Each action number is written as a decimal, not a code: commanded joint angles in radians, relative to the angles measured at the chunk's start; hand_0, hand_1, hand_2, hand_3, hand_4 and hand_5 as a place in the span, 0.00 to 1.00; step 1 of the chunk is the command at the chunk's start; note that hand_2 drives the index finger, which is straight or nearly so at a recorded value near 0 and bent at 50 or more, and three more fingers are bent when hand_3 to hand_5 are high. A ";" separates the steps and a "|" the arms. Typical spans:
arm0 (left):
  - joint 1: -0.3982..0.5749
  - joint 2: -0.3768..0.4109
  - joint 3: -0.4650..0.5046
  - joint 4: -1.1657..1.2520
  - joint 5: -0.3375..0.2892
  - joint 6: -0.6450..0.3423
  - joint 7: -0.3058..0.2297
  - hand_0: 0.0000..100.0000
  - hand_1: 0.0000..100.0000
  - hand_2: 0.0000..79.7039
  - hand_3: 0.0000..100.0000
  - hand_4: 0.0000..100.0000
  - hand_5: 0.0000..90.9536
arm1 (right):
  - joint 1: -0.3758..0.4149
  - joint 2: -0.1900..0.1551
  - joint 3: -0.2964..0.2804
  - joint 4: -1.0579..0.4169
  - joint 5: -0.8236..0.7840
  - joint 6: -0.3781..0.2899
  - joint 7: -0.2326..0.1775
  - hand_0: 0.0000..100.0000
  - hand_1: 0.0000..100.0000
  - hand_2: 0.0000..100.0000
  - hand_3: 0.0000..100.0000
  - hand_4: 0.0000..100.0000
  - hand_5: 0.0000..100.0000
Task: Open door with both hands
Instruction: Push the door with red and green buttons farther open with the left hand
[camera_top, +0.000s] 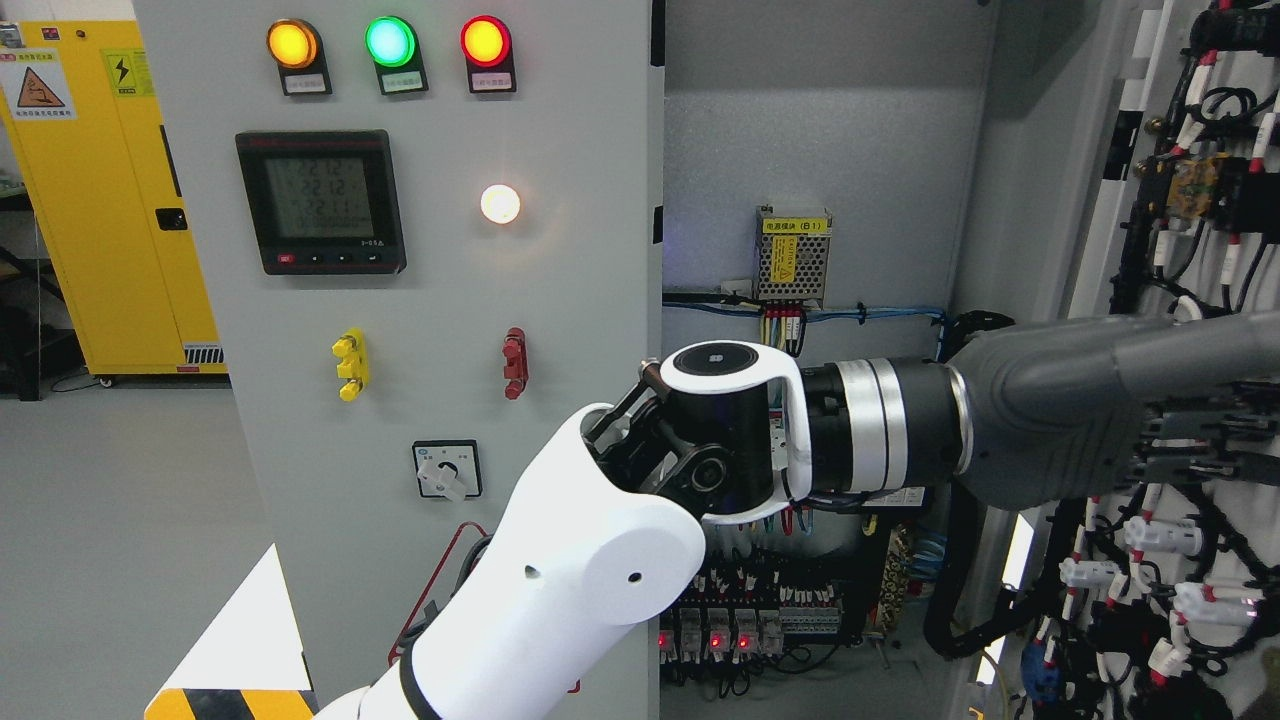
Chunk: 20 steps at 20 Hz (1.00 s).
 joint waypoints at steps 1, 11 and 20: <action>-0.018 -0.006 -0.083 0.006 0.035 -0.016 0.002 0.12 0.56 0.00 0.00 0.00 0.00 | 0.000 0.020 0.000 0.001 -0.001 -0.001 -0.001 0.00 0.50 0.04 0.00 0.00 0.00; 0.023 -0.002 -0.012 -0.001 0.041 -0.004 0.002 0.12 0.56 0.00 0.00 0.00 0.00 | 0.000 0.020 0.000 -0.001 -0.001 -0.001 -0.001 0.00 0.50 0.04 0.00 0.00 0.00; 0.140 0.121 0.138 -0.143 -0.012 0.016 0.007 0.12 0.56 0.00 0.00 0.00 0.00 | 0.000 0.020 0.000 -0.001 -0.001 -0.001 -0.001 0.00 0.50 0.04 0.00 0.00 0.00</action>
